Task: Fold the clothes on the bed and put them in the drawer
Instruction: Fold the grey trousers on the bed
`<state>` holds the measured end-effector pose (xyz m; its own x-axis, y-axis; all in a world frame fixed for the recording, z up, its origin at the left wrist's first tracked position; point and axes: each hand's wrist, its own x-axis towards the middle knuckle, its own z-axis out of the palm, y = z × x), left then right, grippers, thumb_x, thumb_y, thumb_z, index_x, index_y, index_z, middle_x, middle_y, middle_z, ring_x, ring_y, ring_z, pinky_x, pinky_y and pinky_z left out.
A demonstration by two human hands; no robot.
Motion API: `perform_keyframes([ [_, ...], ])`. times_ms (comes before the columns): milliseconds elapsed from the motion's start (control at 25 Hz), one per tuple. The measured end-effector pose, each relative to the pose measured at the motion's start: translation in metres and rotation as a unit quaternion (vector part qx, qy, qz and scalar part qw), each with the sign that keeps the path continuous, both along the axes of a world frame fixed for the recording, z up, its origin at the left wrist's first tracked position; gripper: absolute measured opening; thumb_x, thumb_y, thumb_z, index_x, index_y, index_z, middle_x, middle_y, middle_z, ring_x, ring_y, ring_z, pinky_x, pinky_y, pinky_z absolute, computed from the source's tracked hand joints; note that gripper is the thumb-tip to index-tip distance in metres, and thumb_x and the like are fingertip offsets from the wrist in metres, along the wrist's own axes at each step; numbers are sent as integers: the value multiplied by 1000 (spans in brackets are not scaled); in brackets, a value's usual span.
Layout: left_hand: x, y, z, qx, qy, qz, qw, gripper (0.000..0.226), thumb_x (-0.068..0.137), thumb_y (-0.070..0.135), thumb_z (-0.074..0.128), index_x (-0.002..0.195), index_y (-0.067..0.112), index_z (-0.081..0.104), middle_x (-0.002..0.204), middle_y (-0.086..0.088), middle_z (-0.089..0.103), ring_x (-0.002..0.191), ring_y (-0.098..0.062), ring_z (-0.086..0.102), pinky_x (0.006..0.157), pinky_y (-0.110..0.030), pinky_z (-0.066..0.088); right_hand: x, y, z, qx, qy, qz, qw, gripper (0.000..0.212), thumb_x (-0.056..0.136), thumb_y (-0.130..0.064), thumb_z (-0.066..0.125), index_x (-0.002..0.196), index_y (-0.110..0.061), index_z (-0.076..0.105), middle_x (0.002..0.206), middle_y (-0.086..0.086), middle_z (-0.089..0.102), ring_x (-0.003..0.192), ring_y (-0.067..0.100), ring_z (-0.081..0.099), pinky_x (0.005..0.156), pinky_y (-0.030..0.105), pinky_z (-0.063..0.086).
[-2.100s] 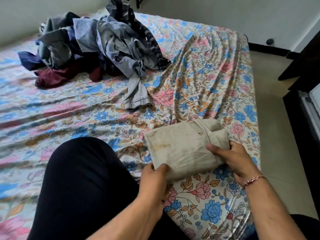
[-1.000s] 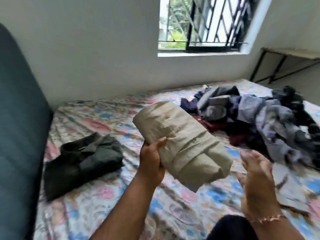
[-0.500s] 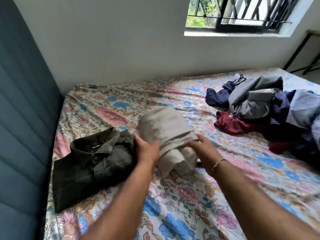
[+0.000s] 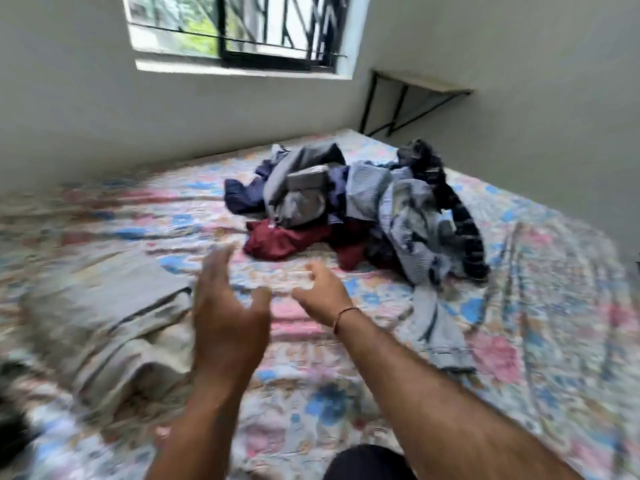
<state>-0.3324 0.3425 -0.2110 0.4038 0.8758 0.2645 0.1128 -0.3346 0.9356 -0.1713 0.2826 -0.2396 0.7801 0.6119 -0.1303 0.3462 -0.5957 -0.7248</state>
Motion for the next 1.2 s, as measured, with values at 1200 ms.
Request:
perform_keyframes([
  [1200,265,-104,108,102,216,-205,949,29,100,37,56,94,11,69,98,-14,72,95,-36,68,75,-34,47,65,-270,36,219,103,-113,964,27,99,-17,63,114,-39,62,106,-5,75,96,21,71,83,43,60],
])
